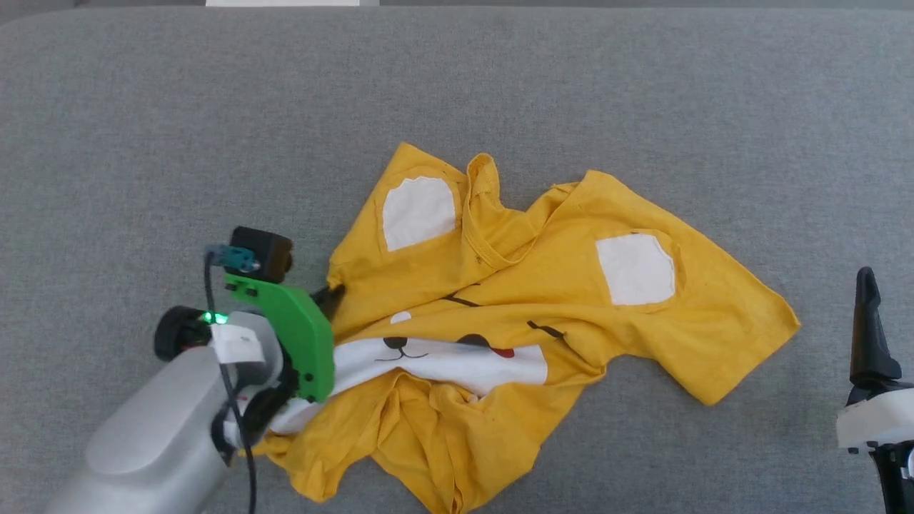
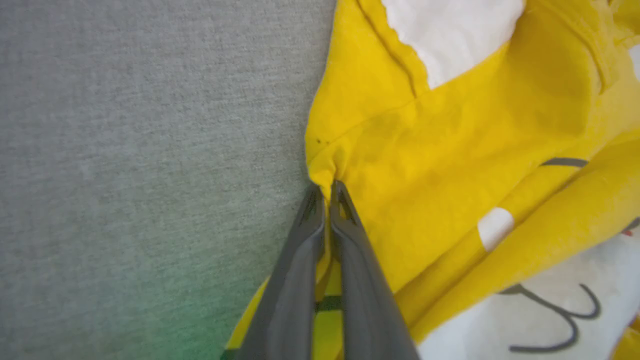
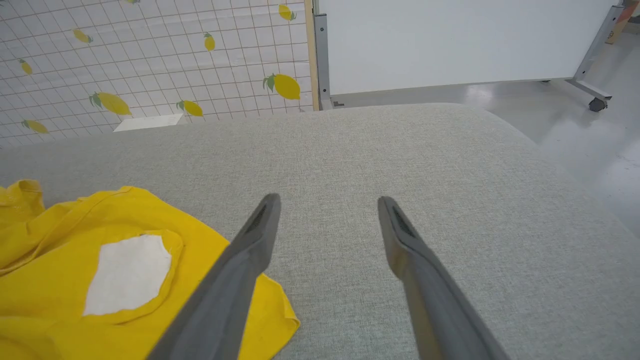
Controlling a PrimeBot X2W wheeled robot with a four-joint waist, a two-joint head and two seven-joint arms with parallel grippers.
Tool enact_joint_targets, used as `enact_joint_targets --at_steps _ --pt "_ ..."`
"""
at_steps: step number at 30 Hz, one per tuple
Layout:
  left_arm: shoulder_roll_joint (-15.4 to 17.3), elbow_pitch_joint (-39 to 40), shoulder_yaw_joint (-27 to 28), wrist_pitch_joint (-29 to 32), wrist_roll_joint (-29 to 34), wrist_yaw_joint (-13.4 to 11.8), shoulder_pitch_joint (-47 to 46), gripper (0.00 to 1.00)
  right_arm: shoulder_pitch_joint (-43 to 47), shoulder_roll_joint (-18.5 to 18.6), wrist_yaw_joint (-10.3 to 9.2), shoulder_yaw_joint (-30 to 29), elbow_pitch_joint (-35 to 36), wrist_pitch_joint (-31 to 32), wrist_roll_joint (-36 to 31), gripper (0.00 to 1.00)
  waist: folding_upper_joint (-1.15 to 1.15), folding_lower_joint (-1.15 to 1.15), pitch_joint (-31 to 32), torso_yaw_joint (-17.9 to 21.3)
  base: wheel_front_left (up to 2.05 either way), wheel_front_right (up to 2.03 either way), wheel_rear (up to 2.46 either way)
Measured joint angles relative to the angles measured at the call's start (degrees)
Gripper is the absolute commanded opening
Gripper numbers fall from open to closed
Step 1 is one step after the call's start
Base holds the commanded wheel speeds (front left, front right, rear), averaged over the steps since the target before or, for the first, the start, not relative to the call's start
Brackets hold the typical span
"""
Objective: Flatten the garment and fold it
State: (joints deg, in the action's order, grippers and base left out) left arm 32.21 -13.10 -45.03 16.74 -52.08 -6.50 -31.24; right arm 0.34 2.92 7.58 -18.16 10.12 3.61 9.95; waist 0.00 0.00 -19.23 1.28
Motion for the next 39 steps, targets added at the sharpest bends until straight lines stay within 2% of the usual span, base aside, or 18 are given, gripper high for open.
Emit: enact_joint_targets --at_steps 4,9,13,16,17,18,21,25,28,31,33,39 --pt "-1.99 2.92 -0.58 0.65 -2.58 0.91 1.72 0.00 0.01 -0.01 0.00 -0.02 -0.13 0.00 0.00 1.00 0.00 0.00 1.43 -0.24 0.00 0.00 0.00" --pt "-3.10 12.87 -3.46 2.03 -4.68 1.21 8.22 0.00 0.48 -0.01 0.00 0.52 -0.47 0.26 0.03 1.00 0.00 0.00 3.93 -0.84 0.00 0.00 0.00" --pt "-4.93 19.52 -4.78 0.20 -4.72 -1.13 12.07 0.00 1.26 0.00 0.00 0.69 -0.54 0.42 0.14 1.00 0.00 0.00 5.29 -1.40 0.00 0.00 0.00" --pt "-6.94 19.90 -6.86 -0.45 -4.50 -2.92 14.97 0.00 1.54 -0.01 0.00 0.79 -0.58 0.45 0.16 1.00 0.00 0.00 5.77 -1.93 0.00 0.00 0.00" --pt "-8.47 17.59 -7.11 -2.29 -4.13 -4.37 16.49 0.47 1.77 -0.01 0.00 0.94 -0.65 0.53 0.20 1.00 0.00 0.00 5.98 -2.14 0.00 0.00 0.00" --pt "-9.10 16.15 -7.17 -3.14 -3.50 -4.90 16.78 1.00 1.89 0.00 0.00 1.07 -0.69 0.77 0.20 1.00 0.00 0.00 6.07 -2.20 0.00 0.00 0.00" --pt "-10.24 13.14 -6.33 -5.94 -2.64 -6.02 16.84 1.00 2.01 -0.01 0.00 1.38 -0.85 1.02 0.20 1.00 0.00 0.00 6.42 -2.25 0.00 0.00 0.00" --pt "-10.60 13.65 -0.93 -9.91 -4.58 -6.75 16.95 1.00 2.19 -0.01 0.00 1.46 -0.94 1.47 0.20 1.00 0.00 0.00 7.39 -2.28 0.00 0.00 0.00" --pt "-7.67 14.83 3.19 -11.28 -4.99 -8.29 16.83 1.00 2.65 0.00 0.00 1.37 -0.93 1.52 0.21 1.00 0.00 0.00 8.17 -2.40 0.00 0.00 0.00" --pt "-3.30 14.38 5.11 -10.90 -3.81 -9.80 16.14 1.00 3.28 -0.01 0.00 1.45 -0.86 1.54 0.30 1.00 0.00 0.00 8.41 -2.56 0.00 0.00 0.00" --pt "-1.97 13.43 5.14 -9.45 -3.46 -9.94 15.07 1.00 3.28 0.01 0.00 1.54 -0.65 1.78 0.31 1.00 0.00 0.00 8.07 -2.62 0.00 0.00 0.00" --pt "-1.81 8.42 3.54 -5.66 -2.59 -7.99 9.02 1.00 2.88 -0.01 0.00 2.34 -0.12 2.02 0.30 1.00 0.00 0.00 5.95 -2.50 0.00 0.00 0.00"
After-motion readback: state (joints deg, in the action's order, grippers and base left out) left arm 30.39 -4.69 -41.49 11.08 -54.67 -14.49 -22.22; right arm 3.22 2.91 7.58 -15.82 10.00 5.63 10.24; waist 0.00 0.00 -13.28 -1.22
